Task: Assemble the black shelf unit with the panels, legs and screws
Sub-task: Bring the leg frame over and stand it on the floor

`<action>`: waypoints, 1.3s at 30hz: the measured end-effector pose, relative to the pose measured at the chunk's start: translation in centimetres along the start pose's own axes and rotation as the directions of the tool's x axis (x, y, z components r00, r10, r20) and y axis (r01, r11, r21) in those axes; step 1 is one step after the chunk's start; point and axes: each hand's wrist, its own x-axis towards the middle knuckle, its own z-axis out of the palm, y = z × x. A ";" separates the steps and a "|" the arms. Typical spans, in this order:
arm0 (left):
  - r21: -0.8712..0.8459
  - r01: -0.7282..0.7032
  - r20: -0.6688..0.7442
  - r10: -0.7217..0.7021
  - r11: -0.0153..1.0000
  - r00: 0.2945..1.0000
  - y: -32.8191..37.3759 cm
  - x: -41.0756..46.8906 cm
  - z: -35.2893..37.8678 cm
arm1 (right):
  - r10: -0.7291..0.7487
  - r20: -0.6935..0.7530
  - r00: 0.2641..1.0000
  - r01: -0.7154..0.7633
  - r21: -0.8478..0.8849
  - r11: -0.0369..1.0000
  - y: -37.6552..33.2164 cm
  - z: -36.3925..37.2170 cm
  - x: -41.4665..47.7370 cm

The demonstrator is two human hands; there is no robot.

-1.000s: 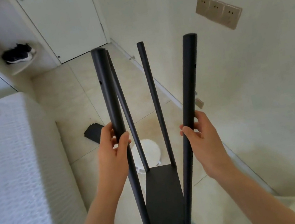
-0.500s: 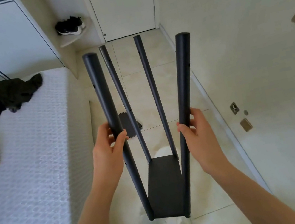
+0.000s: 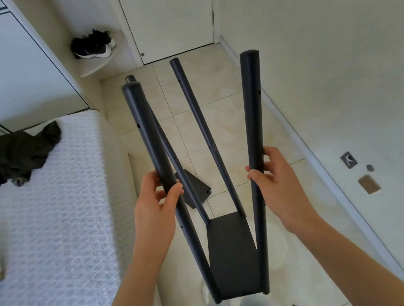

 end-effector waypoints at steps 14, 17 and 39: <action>0.057 0.046 0.062 -0.049 0.997 0.997 -0.8 16.1 1.6 | 0.061 0.017 0.998 -0.060 -0.059 0.996 -2.9 3.4 14.4; 0.088 0.075 0.073 -0.082 0.993 0.994 -0.6 20.1 3.4 | 0.063 0.038 0.997 -0.059 -0.077 0.995 -3.1 3.1 18.7; 0.168 0.210 0.221 -0.244 0.963 0.944 -10.7 41.9 13.8 | 0.201 -0.102 0.974 -0.217 -0.198 0.956 5.1 8.0 40.6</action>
